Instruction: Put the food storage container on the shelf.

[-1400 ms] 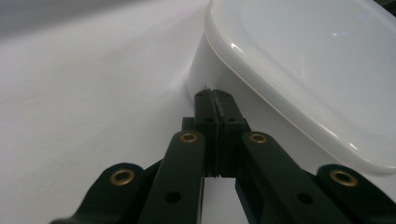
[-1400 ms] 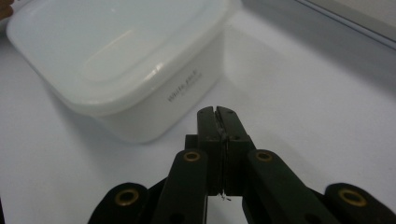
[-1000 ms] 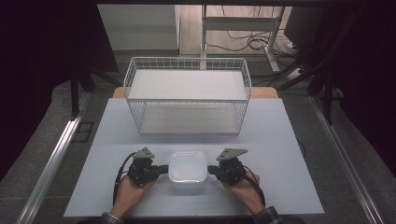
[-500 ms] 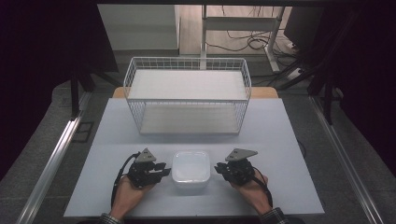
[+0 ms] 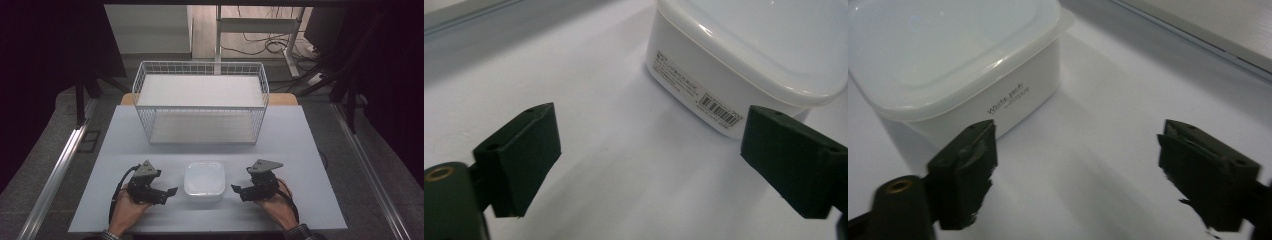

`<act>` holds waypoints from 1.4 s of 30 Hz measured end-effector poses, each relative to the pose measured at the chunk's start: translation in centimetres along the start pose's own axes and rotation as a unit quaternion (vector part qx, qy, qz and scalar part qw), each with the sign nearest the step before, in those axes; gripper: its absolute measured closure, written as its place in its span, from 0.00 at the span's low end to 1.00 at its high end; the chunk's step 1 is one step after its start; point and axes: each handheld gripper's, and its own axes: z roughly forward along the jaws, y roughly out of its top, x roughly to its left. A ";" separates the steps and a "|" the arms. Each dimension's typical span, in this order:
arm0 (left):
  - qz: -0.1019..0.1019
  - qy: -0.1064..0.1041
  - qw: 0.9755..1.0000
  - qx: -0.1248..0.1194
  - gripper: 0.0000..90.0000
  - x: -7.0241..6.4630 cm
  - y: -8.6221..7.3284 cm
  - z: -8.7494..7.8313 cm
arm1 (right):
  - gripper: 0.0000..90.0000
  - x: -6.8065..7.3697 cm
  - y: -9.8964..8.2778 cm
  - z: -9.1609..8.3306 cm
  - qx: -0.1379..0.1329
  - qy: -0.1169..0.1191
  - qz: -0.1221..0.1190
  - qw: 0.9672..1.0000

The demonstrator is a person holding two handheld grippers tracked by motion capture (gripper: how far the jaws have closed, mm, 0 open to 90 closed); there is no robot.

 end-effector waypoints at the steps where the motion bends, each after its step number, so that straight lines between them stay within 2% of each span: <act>1: 0.003 -0.002 1.000 -0.002 0.07 0.1 -0.1 0.0 | 0.13 0.0 0.0 0.0 -0.002 -0.002 0.001 1.000; 5: 0.011 -0.010 1.000 -0.015 0.05 0.2 -0.2 -0.1 | 0.08 -0.2 -0.1 0.0 -0.004 -0.001 0.003 1.000; 9: -0.005 -0.029 0.999 -0.037 0.02 0.3 -0.1 -0.3 | 0.05 -0.1 0.1 -0.2 -0.017 0.008 0.013 1.000; 14: -0.014 -0.036 0.998 -0.051 0.02 0.2 0.4 -0.6 | 0.05 0.1 0.6 -0.7 -0.033 0.015 0.015 0.999; 16: -0.011 -0.041 0.998 -0.041 0.03 0.0 0.8 -0.6 | 0.05 0.1 0.8 -0.8 -0.043 0.020 0.019 0.999; 21: -0.008 -0.048 0.999 -0.025 0.03 -0.6 1.7 -0.4 | 0.06 0.5 1.6 -1.0 -0.047 0.029 0.020 0.998; 25: -0.015 -0.067 0.997 -0.035 0.03 -0.8 2.2 -0.3 | 0.06 1.0 2.3 -0.9 -0.049 0.029 0.022 0.998; 29: -0.013 -0.073 0.997 -0.039 0.06 -1.1 2.7 -0.1 | 0.04 1.4 2.7 -0.4 -0.042 0.020 0.016 0.999; 35: 0.003 -0.074 0.997 -0.026 0.07 -1.6 3.7 1.2 | 0.03 1.9 3.2 0.2 -0.040 0.029 0.028 0.998; 42: -0.002 -0.086 0.996 -0.015 0.08 -1.5 4.6 2.2 | 0.13 2.5 4.5 1.0 -0.013 0.049 0.043 0.998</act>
